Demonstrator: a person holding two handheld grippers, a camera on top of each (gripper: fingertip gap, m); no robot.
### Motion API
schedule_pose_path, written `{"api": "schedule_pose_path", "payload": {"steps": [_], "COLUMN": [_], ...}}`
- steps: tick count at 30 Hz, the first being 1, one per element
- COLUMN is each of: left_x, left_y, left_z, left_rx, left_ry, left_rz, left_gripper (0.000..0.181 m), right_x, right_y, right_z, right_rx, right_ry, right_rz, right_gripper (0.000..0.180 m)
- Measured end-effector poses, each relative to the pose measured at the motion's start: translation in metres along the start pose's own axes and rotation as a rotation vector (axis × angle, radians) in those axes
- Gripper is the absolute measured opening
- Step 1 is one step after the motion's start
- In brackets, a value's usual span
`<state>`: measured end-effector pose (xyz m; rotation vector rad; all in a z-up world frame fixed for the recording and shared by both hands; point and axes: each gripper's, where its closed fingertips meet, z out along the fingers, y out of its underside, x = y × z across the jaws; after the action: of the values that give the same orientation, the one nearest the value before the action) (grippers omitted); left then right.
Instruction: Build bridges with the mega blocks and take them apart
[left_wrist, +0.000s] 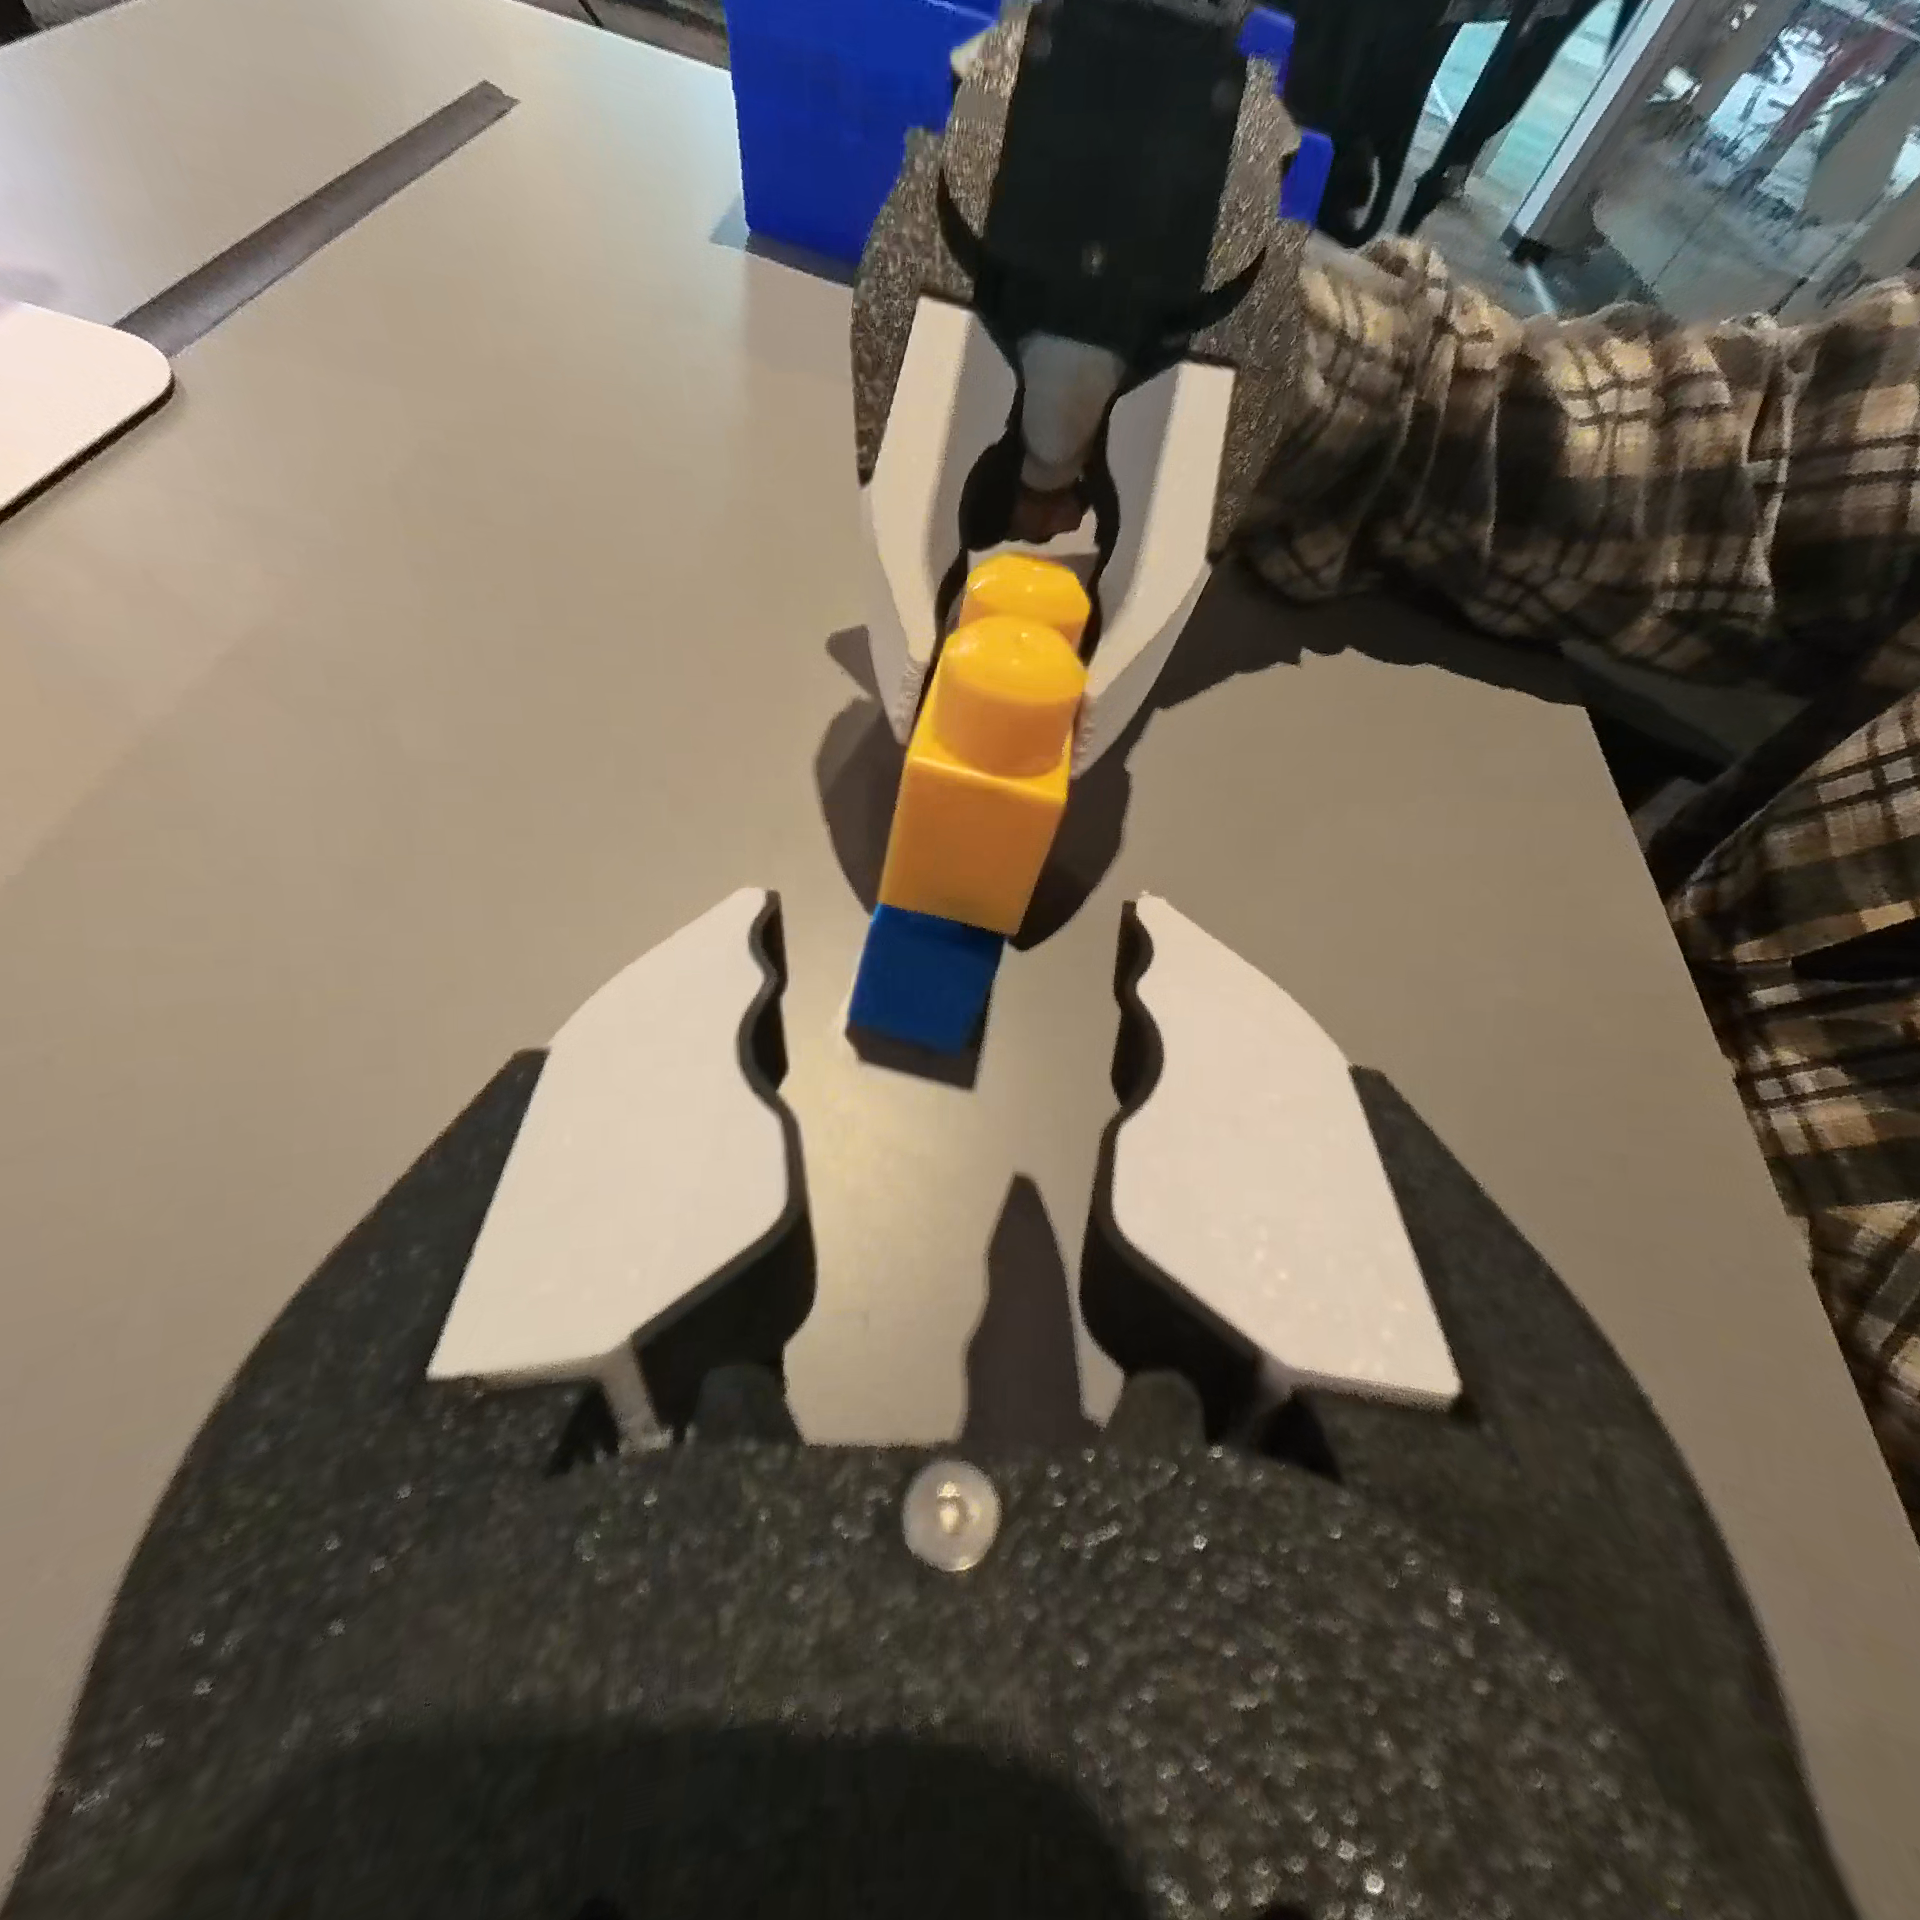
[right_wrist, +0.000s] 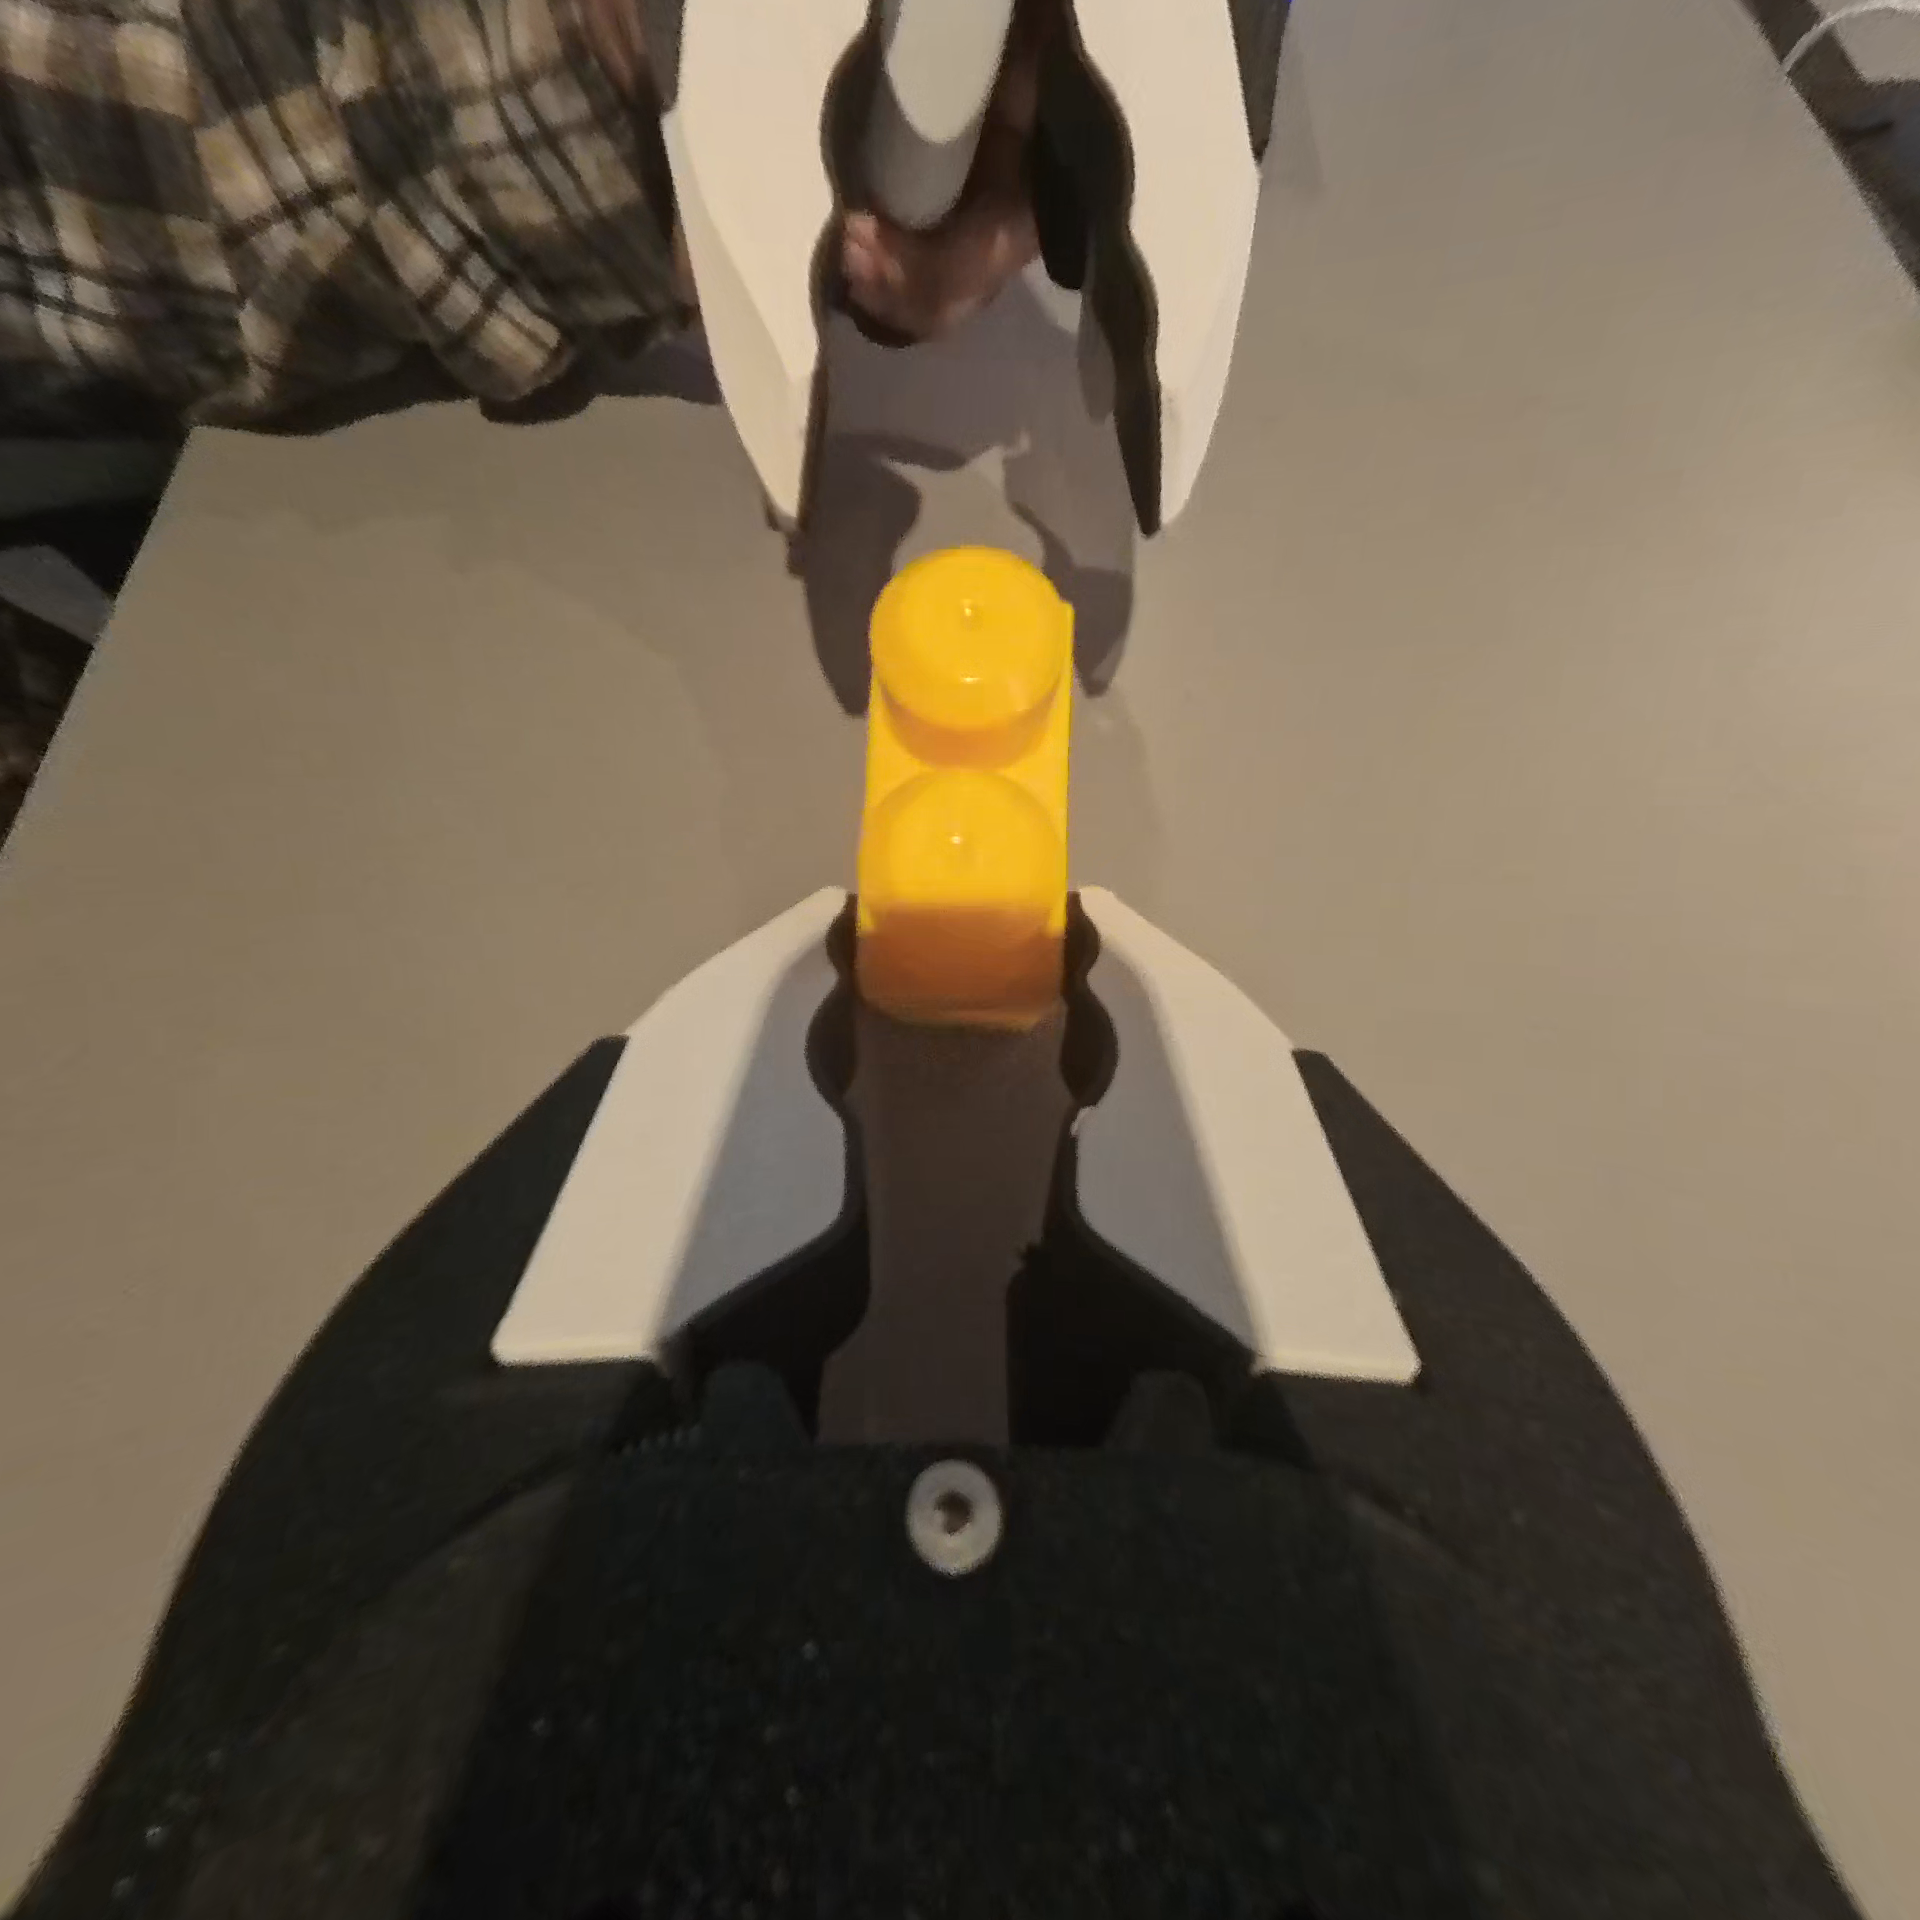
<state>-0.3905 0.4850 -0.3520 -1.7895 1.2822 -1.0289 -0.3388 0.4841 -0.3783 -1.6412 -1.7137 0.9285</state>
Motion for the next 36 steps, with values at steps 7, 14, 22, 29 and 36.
{"api": "schedule_pose_path", "payload": {"steps": [7, 14, 22, 29, 36], "left_x": [-0.001, 0.004, 0.006, 0.006, 0.004], "left_y": [-0.003, -0.027, -0.032, -0.028, -0.021], "left_z": [0.001, 0.001, 0.022, 0.018, 0.013], "left_rx": [0.018, 0.101, 0.075, 0.082, 0.062], "left_ry": [-0.008, -0.059, -0.045, -0.018, -0.014], "left_rz": [0.003, 0.076, 0.131, 0.100, 0.054], "left_gripper": [0.056, 0.047, 0.029, 0.028, 0.028], "right_x": [0.001, 0.003, 0.003, 0.003, 0.003], "right_y": [0.001, 0.001, -0.002, -0.006, -0.009], "right_z": [0.001, 0.005, 0.009, 0.012, 0.017], "right_rx": [-0.058, -0.177, -0.202, -0.197, -0.165], "right_ry": [0.000, -0.005, -0.012, -0.021, -0.026], "right_rz": [-0.011, -0.016, -0.025, -0.025, -0.011], "right_gripper": [0.037, 0.037, 0.036, 0.037, 0.037]}}
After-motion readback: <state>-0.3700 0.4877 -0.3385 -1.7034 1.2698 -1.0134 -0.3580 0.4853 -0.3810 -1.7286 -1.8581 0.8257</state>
